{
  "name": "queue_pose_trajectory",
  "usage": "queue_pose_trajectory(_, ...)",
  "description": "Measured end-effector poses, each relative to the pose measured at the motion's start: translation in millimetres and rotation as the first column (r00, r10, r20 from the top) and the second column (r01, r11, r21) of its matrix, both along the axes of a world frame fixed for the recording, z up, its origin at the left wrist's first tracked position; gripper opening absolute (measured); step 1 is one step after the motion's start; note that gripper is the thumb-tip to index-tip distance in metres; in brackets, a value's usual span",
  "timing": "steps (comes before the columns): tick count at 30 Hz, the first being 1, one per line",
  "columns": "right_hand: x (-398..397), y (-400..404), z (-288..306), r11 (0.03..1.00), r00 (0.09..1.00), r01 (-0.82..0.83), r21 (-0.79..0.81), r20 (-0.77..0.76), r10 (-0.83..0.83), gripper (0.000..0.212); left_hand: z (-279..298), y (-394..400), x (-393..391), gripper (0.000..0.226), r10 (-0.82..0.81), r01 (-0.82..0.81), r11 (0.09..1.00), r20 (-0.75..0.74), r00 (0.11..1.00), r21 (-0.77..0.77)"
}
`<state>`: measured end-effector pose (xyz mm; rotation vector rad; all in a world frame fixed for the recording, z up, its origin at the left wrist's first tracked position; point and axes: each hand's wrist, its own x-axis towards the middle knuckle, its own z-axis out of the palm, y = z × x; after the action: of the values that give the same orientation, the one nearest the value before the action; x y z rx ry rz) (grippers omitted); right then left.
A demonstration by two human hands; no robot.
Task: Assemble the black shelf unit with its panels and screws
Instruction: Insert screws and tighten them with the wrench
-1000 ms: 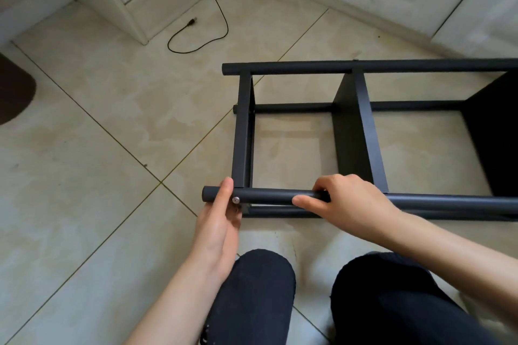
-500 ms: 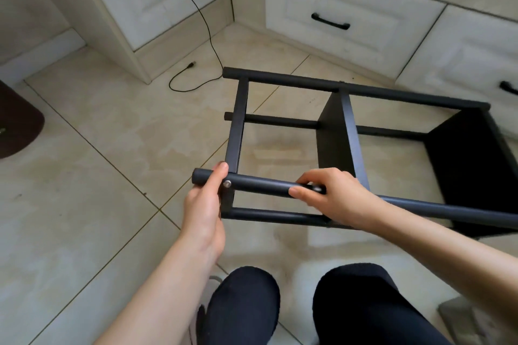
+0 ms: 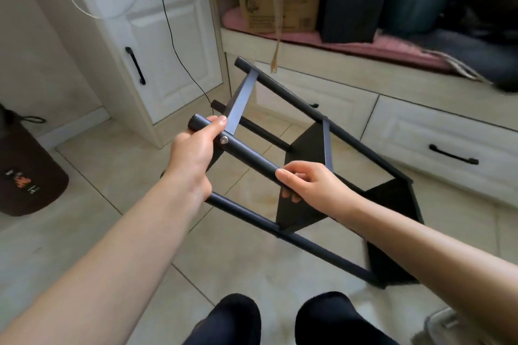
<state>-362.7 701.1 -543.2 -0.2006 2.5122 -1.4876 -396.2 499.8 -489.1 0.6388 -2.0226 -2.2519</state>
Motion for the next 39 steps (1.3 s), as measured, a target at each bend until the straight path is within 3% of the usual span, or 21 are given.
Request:
queue_pose_trajectory(9,23.0,15.8,65.7,0.995,1.0,-0.019,-0.1,0.012,0.02,0.024,84.0,38.0,10.5,0.011,-0.101,0.073,0.988,-0.209,0.973,-0.136)
queue_pose_trajectory(19,52.3,38.7,98.1,0.997,1.0,0.029,0.071,-0.011,-0.028,0.025,105.7,78.2,39.6,0.019,-0.212,0.119,0.953,-0.337,0.917,-0.277)
queue_pose_trajectory(23,72.2,45.2,98.4,0.998,0.997,0.066,-0.02,-0.028,-0.067,0.023,113.4,86.0,54.0,0.019,-0.303,0.188,0.932,-0.382,0.873,-0.31)
queue_pose_trajectory(26,88.3,44.5,94.5,0.989,0.996,0.07,-0.134,-0.039,-0.075,0.02,119.4,89.0,66.0,0.006,-0.373,0.226,0.905,-0.415,0.83,-0.361)
queue_pose_trajectory(32,105.6,29.3,79.3,0.951,0.999,0.037,-0.307,-0.002,-0.04,0.019,120.7,90.0,91.8,0.021,-0.524,0.255,0.818,-0.486,0.7,-0.515)
queue_pose_trajectory(39,105.7,7.5,73.7,0.948,0.996,0.084,-0.307,0.002,-0.087,0.034,112.1,83.1,103.1,0.019,-0.621,0.244,0.736,-0.488,0.613,-0.631)
